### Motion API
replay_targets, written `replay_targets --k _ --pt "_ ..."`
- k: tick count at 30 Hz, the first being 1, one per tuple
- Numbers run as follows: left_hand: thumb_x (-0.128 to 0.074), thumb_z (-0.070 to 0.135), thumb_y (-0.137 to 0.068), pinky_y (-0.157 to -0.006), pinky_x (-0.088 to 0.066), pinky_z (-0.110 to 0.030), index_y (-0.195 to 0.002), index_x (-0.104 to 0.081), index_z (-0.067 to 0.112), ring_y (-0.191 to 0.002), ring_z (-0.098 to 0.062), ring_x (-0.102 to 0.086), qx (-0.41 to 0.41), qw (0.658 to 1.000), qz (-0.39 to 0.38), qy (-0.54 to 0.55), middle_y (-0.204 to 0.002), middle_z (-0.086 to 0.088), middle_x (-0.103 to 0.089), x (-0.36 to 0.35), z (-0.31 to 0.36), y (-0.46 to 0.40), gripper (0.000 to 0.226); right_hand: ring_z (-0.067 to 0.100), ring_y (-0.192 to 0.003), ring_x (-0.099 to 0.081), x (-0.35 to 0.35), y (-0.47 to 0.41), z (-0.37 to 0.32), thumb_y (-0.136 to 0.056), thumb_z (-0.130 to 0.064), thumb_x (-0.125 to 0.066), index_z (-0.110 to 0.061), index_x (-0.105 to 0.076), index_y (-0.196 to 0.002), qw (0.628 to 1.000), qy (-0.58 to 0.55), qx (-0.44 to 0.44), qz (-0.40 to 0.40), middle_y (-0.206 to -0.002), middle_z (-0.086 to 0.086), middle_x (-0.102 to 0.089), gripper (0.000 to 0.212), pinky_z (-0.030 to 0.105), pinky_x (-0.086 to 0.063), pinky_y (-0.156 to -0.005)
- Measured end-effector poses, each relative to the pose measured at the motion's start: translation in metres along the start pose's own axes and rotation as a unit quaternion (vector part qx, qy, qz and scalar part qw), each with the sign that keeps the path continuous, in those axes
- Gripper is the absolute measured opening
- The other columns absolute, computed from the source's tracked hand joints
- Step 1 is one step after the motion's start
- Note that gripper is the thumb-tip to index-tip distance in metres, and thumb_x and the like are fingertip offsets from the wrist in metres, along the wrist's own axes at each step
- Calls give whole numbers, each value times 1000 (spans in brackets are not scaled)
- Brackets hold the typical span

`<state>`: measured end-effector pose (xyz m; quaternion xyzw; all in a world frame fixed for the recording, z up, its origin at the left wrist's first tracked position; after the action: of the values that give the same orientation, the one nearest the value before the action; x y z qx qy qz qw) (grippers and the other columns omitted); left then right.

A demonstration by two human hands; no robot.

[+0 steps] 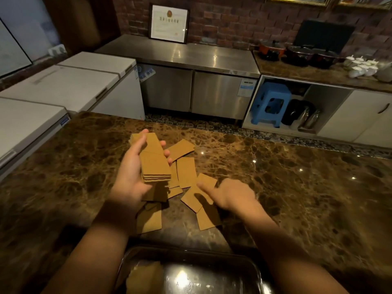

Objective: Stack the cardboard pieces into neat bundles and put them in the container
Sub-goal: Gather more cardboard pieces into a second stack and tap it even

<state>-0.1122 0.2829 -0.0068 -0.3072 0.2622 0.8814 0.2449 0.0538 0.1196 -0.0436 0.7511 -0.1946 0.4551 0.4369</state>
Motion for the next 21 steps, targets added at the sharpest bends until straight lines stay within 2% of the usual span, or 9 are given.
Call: replay_targets --k 3,6,8,11,14,17,19,21 --pt "-56 38 -99 -70 -59 -41 -129 -60 35 -75 -24 -70 -12 1000 -3 6 -96 -12 -73 0 4 -1 30 37 -117 -59 -22 -12 -10 -43 -108 -33 -9 -59 -131 998 38 -47 -36 -133 14 -62 135 47 -47 -94" --pt "-55 36 -100 -68 -60 -40 -127 -61 36 -72 -24 -71 -3 1000 -10 -3 -94 -12 -75 -4 -2 -1 28 38 -124 -52 -26 -23 -25 -39 -103 -47 -10 -48 -142 995 82 -56 -25 -141 14 -54 138 49 -43 -85" --pt "-55 36 -100 -69 -60 -41 -127 -62 37 -73 -24 -72 2 1000 -11 -5 -95 -12 -76 -4 -5 -2 28 38 -128 -47 -30 -25 -32 -44 -99 -53 -10 -37 -145 994 102 -40 -23 -143 15 -51 136 51 -41 -92" --pt "-57 36 -99 -69 -60 -42 -126 -63 37 -74 -26 -72 4 1000 -11 1 -95 -12 -76 -6 -9 -3 28 36 -128 -48 -37 -24 -39 -60 -77 -71 -19 -23 -139 997 64 5 -44 -135 12 -55 110 54 -39 -101" --pt "-60 34 -98 -68 -60 -43 -122 -66 37 -75 -28 -72 6 1000 -15 2 -97 -13 -76 -11 -13 -5 25 33 -109 -62 -38 -16 -45 -78 -43 -77 -18 -22 -132 995 -32 63 -74 -116 10 -63 81 51 -51 -96" --pt "-60 33 -97 -67 -61 -43 -122 -67 37 -75 -28 -72 11 1000 -26 0 -97 -14 -76 -16 -16 -5 25 26 -102 -61 -18 -8 -37 -89 -28 -69 -21 -30 -126 974 -193 100 -61 -112 6 -61 55 44 -52 -91" --pt "-61 32 -97 -66 -61 -43 -122 -66 37 -76 -28 -73 3 1000 -29 -11 -98 -14 -77 -18 -15 -5 26 20 -108 -60 3 -2 -26 -89 -14 -71 -20 -40 -132 925 -362 103 -51 -118 2 -62 54 40 -50 -94" --pt "-61 35 -96 -65 -62 -43 -123 -66 39 -76 -27 -74 0 999 -33 -16 -98 -13 -78 -23 -16 -4 27 24 -108 -67 23 5 -18 -88 -4 -70 -14 -53 -133 847 -517 116 -52 -118 6 -70 49 46 -53 -97"
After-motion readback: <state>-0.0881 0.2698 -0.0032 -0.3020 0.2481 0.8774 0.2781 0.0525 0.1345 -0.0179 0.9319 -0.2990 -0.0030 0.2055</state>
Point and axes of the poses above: each hand's wrist, its own y-axis away from the middle knuckle, its own x-axis out of the back of the hand, z = x × y, the point moved 9 cm from there along -y, towards the middle knuckle
